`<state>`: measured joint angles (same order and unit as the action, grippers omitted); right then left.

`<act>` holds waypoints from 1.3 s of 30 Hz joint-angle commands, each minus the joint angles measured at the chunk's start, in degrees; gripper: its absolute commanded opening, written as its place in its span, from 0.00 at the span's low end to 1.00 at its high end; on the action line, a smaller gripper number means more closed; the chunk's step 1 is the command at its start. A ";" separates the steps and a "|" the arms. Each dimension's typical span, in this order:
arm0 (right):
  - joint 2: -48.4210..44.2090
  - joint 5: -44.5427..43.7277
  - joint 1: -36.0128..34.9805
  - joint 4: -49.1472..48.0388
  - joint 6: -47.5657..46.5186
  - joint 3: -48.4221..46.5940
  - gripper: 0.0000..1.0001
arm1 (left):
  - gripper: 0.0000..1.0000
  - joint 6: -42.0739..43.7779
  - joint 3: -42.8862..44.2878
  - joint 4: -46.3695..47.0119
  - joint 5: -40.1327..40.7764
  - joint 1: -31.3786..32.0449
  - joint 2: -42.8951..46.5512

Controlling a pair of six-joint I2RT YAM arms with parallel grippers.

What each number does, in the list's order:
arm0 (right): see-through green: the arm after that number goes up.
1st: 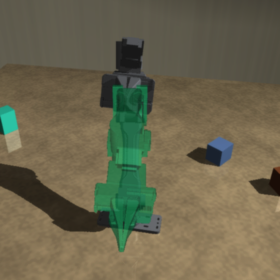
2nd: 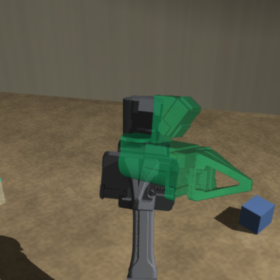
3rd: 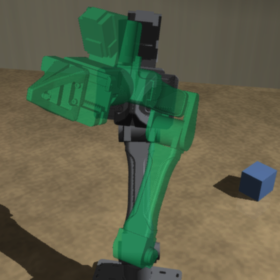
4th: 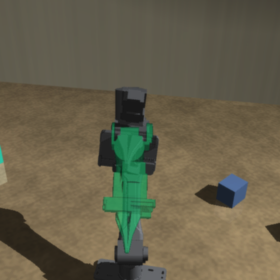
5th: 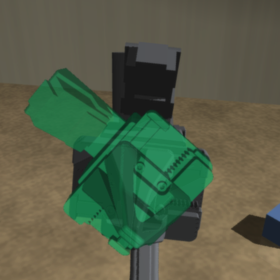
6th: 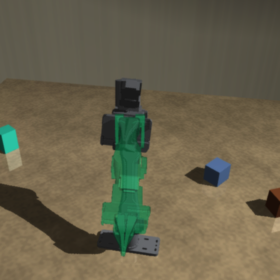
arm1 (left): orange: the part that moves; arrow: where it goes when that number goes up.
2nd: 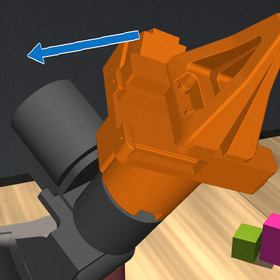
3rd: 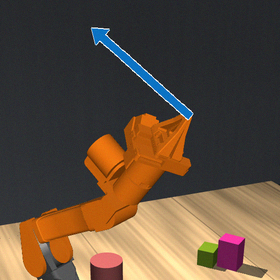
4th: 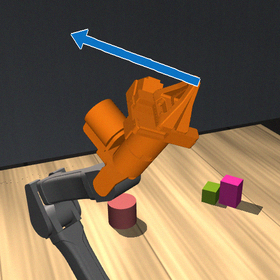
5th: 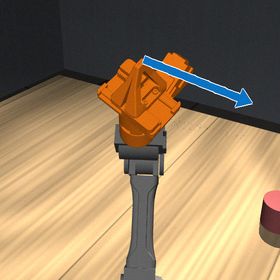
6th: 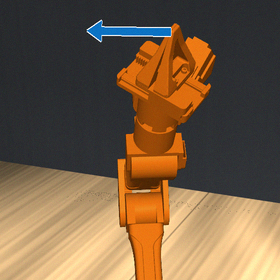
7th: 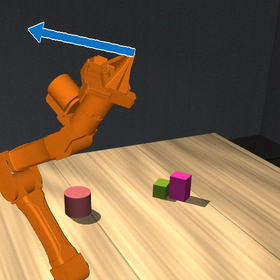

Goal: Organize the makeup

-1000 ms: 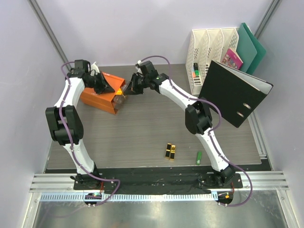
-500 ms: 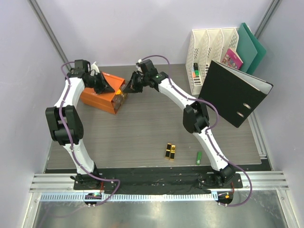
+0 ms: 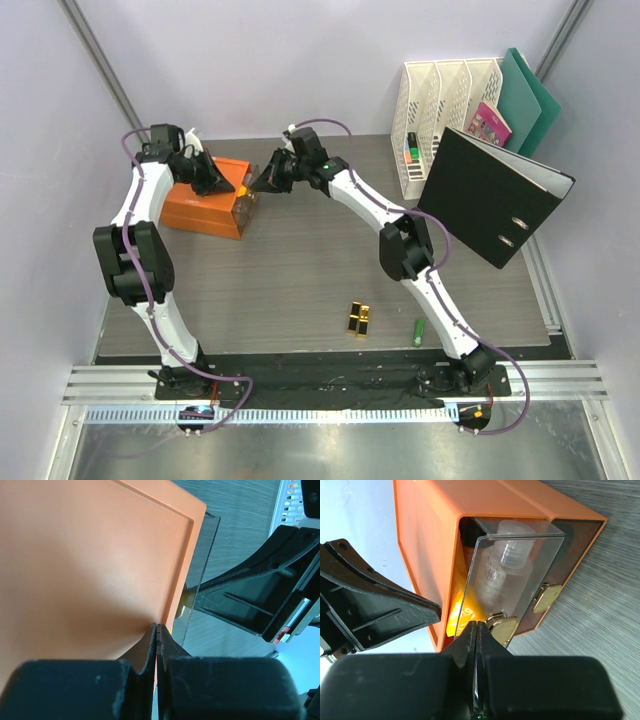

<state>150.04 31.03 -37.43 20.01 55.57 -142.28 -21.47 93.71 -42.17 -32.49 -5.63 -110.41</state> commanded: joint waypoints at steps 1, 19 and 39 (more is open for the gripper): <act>2.54 -2.20 -3.97 -8.75 2.35 -2.04 0.04 | 0.00 6.36 -7.23 -18.12 15.27 1.67 -11.41; 2.02 -1.67 -4.32 -9.46 2.53 -1.60 0.04 | 0.00 6.80 -5.12 -19.61 16.76 1.85 -11.23; -13.46 -5.10 0.87 -9.12 -0.20 22.83 0.30 | 0.00 6.27 -2.22 -19.61 15.97 1.94 -10.18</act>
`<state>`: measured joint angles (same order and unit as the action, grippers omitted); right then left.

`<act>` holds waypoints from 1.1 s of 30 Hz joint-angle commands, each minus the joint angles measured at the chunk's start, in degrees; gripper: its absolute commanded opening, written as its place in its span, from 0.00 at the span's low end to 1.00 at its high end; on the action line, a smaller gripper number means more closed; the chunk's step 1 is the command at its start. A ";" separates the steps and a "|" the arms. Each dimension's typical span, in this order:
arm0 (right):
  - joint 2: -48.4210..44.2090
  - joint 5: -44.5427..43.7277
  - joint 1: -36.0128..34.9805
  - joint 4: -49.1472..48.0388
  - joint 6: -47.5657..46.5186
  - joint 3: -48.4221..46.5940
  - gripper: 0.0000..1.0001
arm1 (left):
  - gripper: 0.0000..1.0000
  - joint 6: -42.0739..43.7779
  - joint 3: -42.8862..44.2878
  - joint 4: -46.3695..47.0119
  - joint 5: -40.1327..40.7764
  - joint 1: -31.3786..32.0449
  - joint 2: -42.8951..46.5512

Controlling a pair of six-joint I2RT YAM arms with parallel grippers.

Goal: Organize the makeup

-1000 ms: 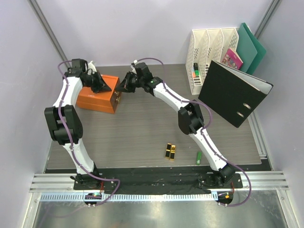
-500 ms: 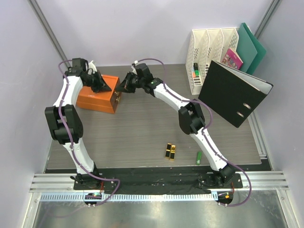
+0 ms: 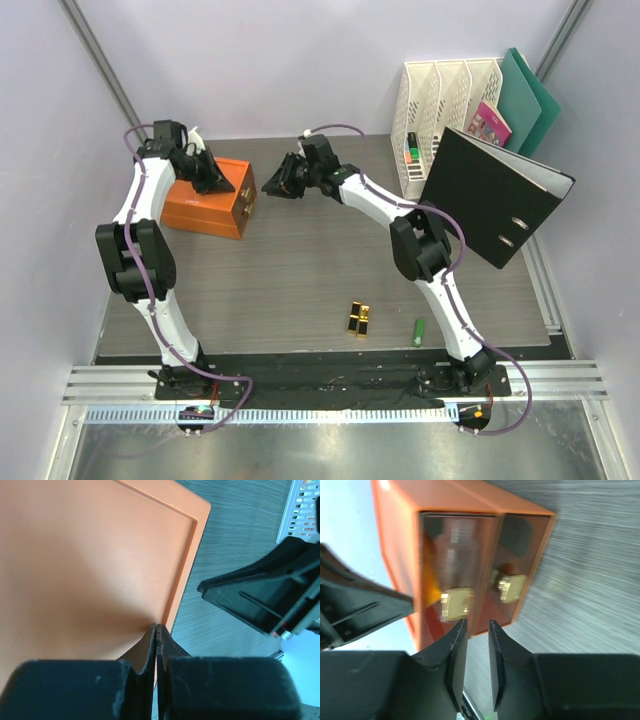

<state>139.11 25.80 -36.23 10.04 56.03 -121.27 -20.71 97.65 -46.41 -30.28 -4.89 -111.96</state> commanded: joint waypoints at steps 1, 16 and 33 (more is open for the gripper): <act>-1.92 0.21 -0.60 1.73 -0.57 1.83 0.30 | 0.00 5.50 -6.50 -15.20 13.76 1.19 -8.54; 11.71 -2.86 -3.67 10.61 0.13 -14.25 0.62 | 0.00 5.50 -8.26 -14.67 13.23 1.19 -7.83; 12.86 -4.70 -3.32 8.06 1.98 -16.89 0.59 | 0.00 5.68 -9.05 -14.41 13.06 1.19 -8.10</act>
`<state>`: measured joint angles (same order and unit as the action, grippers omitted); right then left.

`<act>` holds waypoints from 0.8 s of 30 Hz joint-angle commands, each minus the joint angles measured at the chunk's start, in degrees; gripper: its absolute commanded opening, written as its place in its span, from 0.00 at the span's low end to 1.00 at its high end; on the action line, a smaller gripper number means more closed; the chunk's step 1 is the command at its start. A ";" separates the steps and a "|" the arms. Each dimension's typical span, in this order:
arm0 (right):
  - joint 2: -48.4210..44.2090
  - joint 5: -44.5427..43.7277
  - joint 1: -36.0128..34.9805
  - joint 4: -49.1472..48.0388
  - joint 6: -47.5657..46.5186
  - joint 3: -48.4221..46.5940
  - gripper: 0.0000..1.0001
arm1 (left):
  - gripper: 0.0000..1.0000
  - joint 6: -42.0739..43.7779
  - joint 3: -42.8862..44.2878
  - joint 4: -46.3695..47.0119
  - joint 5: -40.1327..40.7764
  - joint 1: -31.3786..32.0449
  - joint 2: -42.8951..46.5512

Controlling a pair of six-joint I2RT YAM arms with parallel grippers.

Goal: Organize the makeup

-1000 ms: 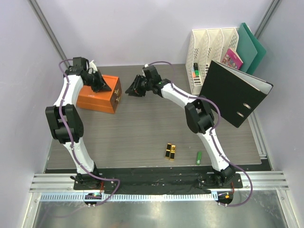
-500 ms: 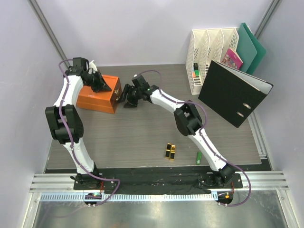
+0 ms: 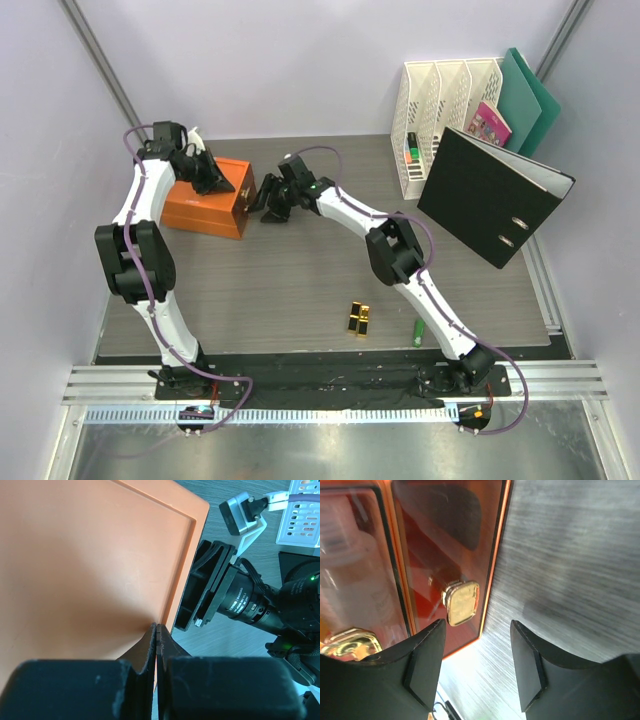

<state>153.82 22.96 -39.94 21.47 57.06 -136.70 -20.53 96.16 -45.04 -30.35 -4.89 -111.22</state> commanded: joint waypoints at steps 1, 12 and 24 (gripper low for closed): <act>-1.94 -2.13 0.39 -3.54 1.21 -1.20 0.59 | 0.00 5.42 -7.48 -15.78 13.12 1.11 -8.93; 1.39 -6.00 0.66 -2.85 3.41 -3.82 0.56 | 0.00 5.59 -7.57 -15.78 13.03 1.19 -8.93; 2.54 -7.31 -0.31 3.47 0.26 -4.54 0.45 | 0.00 5.86 -7.57 -15.87 12.95 1.19 -9.10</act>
<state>156.07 18.44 -39.62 20.23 60.18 -140.05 -20.51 96.16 -45.01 -30.39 -4.89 -111.22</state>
